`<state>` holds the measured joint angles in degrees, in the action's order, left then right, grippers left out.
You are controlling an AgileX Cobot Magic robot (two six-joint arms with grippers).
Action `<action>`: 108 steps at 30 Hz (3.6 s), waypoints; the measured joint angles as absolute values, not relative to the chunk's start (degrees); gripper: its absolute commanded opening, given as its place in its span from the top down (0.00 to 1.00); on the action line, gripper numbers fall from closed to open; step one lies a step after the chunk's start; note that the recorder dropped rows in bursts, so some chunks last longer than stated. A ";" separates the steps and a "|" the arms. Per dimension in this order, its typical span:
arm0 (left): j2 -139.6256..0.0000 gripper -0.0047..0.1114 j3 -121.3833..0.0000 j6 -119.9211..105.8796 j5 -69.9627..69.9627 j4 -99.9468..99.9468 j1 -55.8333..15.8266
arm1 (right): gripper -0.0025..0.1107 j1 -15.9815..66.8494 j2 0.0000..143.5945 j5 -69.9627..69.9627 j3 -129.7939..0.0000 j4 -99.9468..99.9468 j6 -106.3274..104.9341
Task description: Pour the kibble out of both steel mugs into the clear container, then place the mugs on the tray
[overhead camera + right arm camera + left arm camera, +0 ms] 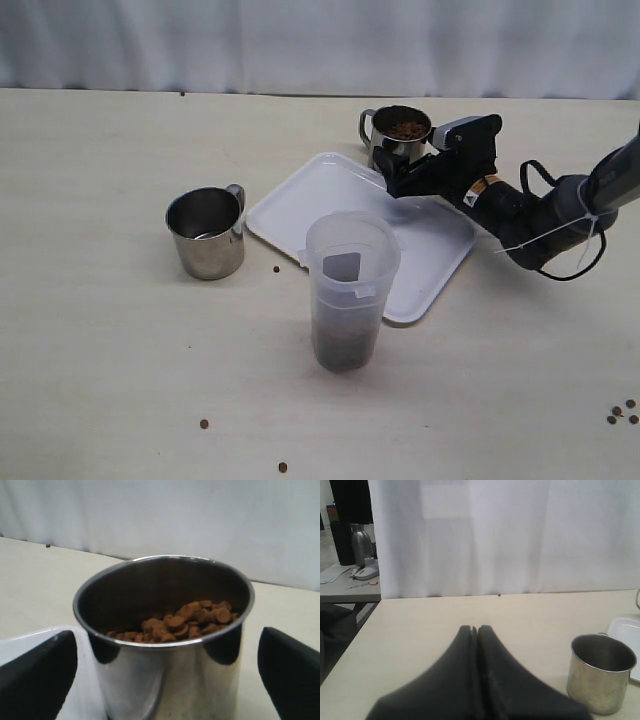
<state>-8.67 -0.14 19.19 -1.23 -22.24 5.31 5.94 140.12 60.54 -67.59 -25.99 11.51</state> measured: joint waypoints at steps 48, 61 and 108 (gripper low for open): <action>-8.67 0.96 -0.14 19.19 -1.23 -22.24 5.31 | 0.45 5.94 143.31 59.59 -72.76 -27.35 12.65; -8.67 0.96 -0.14 19.19 -1.23 -22.24 5.31 | 0.89 5.94 143.31 59.59 -72.76 -26.98 12.65; -8.67 0.96 -0.14 19.19 -1.23 -22.24 5.31 | 0.94 0.29 114.25 54.11 -47.92 -21.35 8.43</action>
<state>-8.67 -0.14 19.19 -1.23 -22.24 5.31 0.29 114.25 54.11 -47.92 -21.35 8.43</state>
